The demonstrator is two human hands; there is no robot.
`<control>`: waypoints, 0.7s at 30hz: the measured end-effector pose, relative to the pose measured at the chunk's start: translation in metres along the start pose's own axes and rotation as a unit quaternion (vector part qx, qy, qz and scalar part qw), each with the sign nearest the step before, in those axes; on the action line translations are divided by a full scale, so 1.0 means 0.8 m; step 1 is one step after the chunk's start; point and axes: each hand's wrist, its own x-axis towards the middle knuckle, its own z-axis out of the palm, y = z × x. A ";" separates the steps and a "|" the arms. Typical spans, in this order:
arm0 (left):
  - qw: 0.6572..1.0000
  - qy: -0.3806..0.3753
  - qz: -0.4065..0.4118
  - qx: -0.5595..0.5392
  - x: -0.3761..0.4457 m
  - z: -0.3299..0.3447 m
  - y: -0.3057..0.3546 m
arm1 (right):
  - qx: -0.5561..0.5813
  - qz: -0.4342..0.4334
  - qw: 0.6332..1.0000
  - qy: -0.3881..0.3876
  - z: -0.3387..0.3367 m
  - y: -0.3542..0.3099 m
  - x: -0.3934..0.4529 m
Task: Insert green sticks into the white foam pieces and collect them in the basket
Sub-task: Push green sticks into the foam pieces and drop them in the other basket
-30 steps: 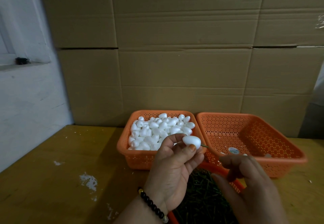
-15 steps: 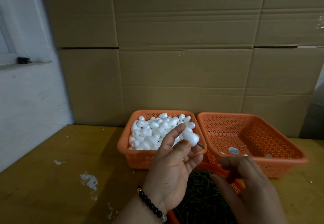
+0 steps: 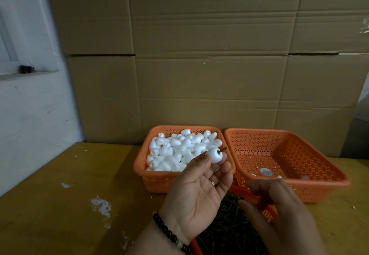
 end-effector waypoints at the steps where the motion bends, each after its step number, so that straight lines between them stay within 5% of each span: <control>1: 1.000 0.005 -0.006 -0.004 0.000 0.000 0.000 | -0.004 0.001 1.000 -0.002 0.000 0.001 -0.001; 21: 0.992 0.068 -0.065 -0.085 0.002 -0.001 -0.001 | -0.010 0.000 1.000 -0.016 -0.001 -0.002 -0.001</control>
